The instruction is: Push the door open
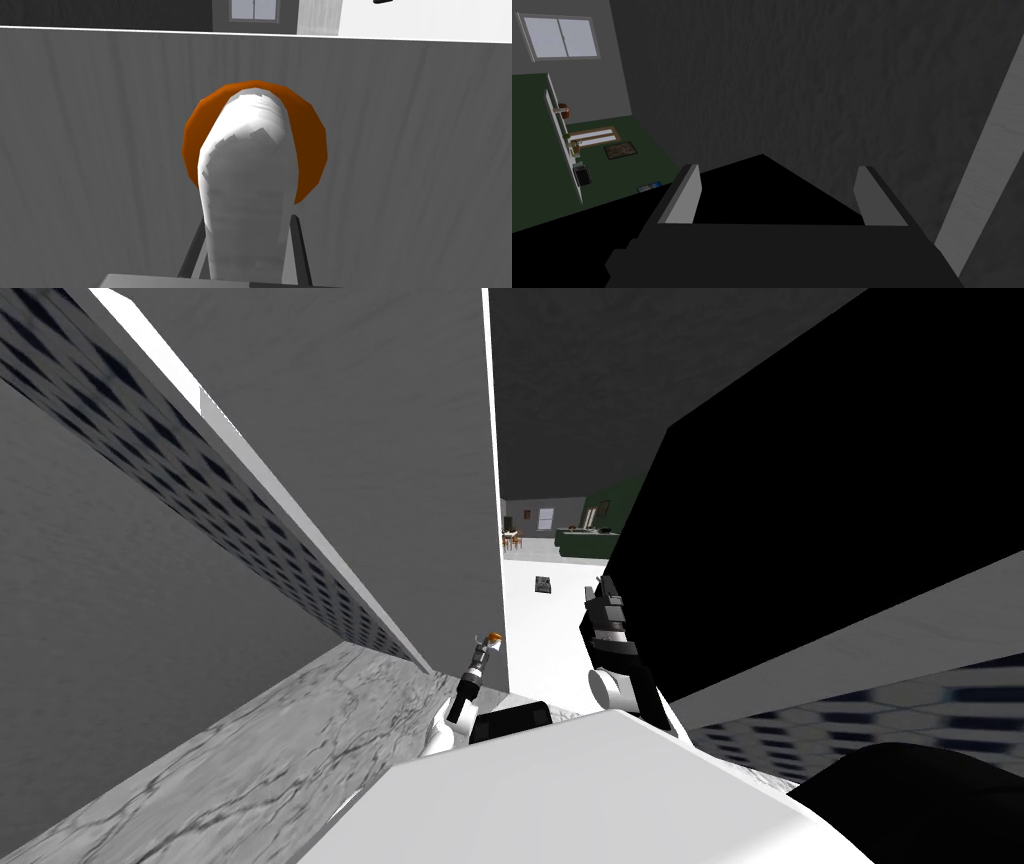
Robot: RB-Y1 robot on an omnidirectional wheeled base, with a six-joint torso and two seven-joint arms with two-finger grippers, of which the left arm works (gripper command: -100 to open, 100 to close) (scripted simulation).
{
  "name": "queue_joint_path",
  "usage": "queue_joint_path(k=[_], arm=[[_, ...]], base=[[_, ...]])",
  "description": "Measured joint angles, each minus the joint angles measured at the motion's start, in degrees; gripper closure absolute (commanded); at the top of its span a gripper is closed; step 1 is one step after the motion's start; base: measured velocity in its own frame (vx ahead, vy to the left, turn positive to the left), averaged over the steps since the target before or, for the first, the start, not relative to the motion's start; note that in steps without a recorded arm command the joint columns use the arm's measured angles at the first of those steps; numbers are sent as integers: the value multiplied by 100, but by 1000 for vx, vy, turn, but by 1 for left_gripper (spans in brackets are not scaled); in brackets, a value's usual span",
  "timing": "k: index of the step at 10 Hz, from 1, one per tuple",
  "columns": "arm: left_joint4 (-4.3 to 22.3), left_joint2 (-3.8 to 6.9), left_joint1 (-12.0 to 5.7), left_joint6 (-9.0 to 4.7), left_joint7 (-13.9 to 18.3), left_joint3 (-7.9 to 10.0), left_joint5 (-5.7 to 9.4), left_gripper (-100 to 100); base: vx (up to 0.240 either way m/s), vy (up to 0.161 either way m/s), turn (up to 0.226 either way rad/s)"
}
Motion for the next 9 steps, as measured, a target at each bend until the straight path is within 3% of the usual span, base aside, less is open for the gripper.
queue_joint_path(k=[2, 3, 4, 6, 9], arm=[[-200, 56, 166, 131, -19, 18, 8, 100], [-167, 69, 119, 140, -16, 39, 22, 100], [-189, 85, 150, 120, -38, 77, 40, 100], [123, 111, -35, -31, -72, 204, 111, 100], [233, 122, -119, -69, -166, 373, 194, 100]], base=[[118, -63, 21], [141, -108, 30], [127, -91, 30], [159, -96, 58], [103, -82, 22]])
